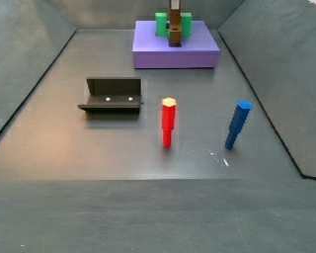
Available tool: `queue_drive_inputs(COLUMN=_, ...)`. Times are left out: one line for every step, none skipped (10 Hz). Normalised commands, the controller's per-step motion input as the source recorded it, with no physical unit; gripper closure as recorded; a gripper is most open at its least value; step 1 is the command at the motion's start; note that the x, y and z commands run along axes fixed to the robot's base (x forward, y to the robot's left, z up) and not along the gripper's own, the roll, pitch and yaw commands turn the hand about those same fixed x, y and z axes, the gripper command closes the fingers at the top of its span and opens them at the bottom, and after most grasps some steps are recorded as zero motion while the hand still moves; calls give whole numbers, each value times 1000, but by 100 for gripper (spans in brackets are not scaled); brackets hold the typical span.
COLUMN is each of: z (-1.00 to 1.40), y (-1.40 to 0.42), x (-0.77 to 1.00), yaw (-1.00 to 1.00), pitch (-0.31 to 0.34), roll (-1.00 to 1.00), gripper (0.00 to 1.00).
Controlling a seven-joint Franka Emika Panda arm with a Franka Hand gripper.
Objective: Pick up the brown object. Move up. Place the brown object on the fixture. Regrasp the brown object. Move to above the board. Insert the brown object.
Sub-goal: Insert the brown object.
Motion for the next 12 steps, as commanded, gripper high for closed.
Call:
queue_drive_inputs(z=-114, y=0, x=0, yaw=103, pitch=-64, roll=-6, gripper=100)
queue_drive_inputs(z=-117, y=0, x=0, yaw=86, pitch=-63, roll=-14, gripper=100)
queue_drive_inputs(z=-123, y=0, x=0, yaw=74, pitch=-56, roll=-14, gripper=100)
queue_drive_inputs(z=-140, y=0, x=37, yaw=51, pitch=-46, roll=-14, gripper=100)
queue_drive_inputs(z=-129, y=0, x=46, yaw=66, pitch=-50, roll=-21, gripper=100)
queue_drive_inputs(z=-69, y=0, x=114, yaw=91, pitch=-27, roll=-19, gripper=100)
queue_drive_inputs(z=0, y=0, x=177, yaw=63, pitch=-11, roll=-21, gripper=100)
queue_drive_inputs(z=-31, y=0, x=120, yaw=71, pitch=-34, roll=-7, gripper=100)
queue_drive_inputs(z=-117, y=0, x=6, yaw=74, pitch=-70, roll=0, gripper=100)
queue_drive_inputs(z=-229, y=0, x=0, yaw=89, pitch=-107, roll=0, gripper=100)
queue_drive_inputs(z=-234, y=0, x=-3, yaw=140, pitch=-107, roll=0, gripper=100)
queue_drive_inputs(z=-169, y=0, x=3, yaw=200, pitch=-77, roll=0, gripper=100)
